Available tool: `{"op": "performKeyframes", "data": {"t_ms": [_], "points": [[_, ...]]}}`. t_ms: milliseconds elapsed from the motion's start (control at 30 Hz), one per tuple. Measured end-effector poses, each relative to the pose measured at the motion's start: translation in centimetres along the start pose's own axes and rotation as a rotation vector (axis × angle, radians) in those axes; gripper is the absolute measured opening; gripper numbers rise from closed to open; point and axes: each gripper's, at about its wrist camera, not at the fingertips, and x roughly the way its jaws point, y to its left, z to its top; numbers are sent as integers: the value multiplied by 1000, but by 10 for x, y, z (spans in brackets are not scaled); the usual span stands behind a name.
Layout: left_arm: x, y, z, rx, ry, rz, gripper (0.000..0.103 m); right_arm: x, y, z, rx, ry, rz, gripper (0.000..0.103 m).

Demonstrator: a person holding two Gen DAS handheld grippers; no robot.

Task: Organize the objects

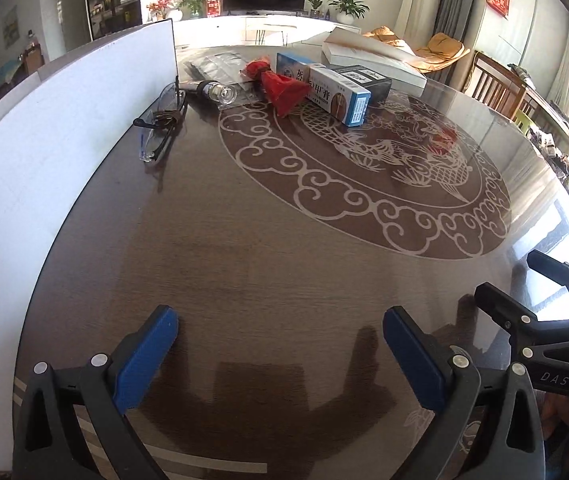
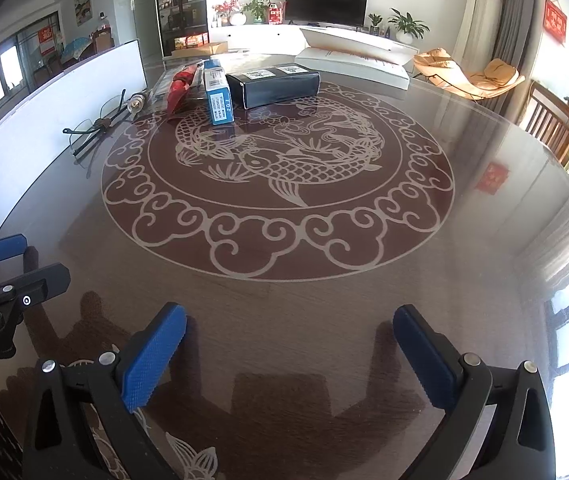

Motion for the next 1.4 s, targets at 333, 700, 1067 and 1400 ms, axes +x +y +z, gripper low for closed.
{"op": "performKeyframes", "data": {"t_ms": [333,700,1067,1400], "points": [[2,-7,-1,39,5,44,103,1,-1,0,6,3,8,103],[3,-6,-2,35,-7,48,103,1,-1,1,6,3,9,103],[2,-7,-3,34,-8,48,103,2,-2,1,7,3,10,103],[2,-7,-3,33,-8,49,103,2,-2,1,7,3,10,103]]}}
